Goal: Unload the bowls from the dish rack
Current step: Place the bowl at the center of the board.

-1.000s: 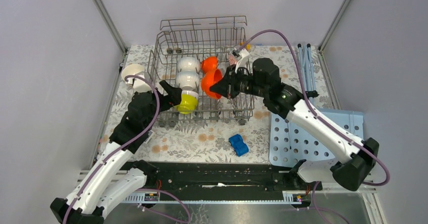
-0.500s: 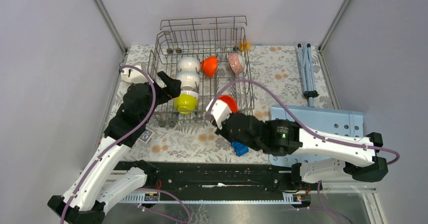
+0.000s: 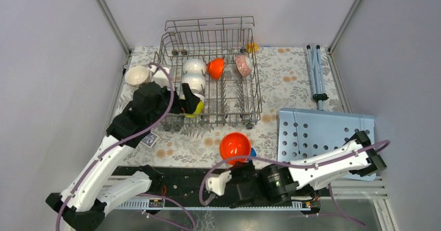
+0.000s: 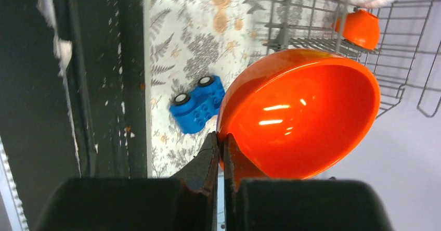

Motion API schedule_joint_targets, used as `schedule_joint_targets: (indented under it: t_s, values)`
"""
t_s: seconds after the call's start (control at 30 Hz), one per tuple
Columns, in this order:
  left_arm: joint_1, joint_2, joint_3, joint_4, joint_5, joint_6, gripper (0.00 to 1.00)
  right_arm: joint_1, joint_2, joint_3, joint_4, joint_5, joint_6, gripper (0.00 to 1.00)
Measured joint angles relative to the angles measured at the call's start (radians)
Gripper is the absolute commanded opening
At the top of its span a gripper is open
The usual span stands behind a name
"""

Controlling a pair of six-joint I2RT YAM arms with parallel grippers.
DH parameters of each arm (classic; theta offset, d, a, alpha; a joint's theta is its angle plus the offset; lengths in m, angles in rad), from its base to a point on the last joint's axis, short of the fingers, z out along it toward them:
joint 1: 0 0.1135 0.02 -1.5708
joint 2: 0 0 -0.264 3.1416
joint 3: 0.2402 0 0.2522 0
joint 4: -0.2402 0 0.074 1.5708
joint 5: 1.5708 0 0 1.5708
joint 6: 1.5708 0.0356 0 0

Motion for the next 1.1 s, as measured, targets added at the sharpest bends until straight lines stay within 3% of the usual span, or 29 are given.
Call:
schedule_joint_targets:
  t_s: [0.17, 0.47, 1.1]
  values:
    - [-0.196, 0.084, 0.044, -0.090, -0.021, 0.068, 0.99, 0.082, 0.079, -0.010, -0.077, -0.016, -0.019, 0.00]
    - [-0.650, 0.202, 0.121, -0.224, -0.208, 0.088, 0.98, 0.138, 0.155, -0.010, -0.137, -0.051, -0.033, 0.00]
    - [-0.812, 0.325, 0.114, -0.282, -0.199, 0.104, 0.89, 0.181, 0.175, -0.010, -0.157, -0.037, -0.029, 0.00]
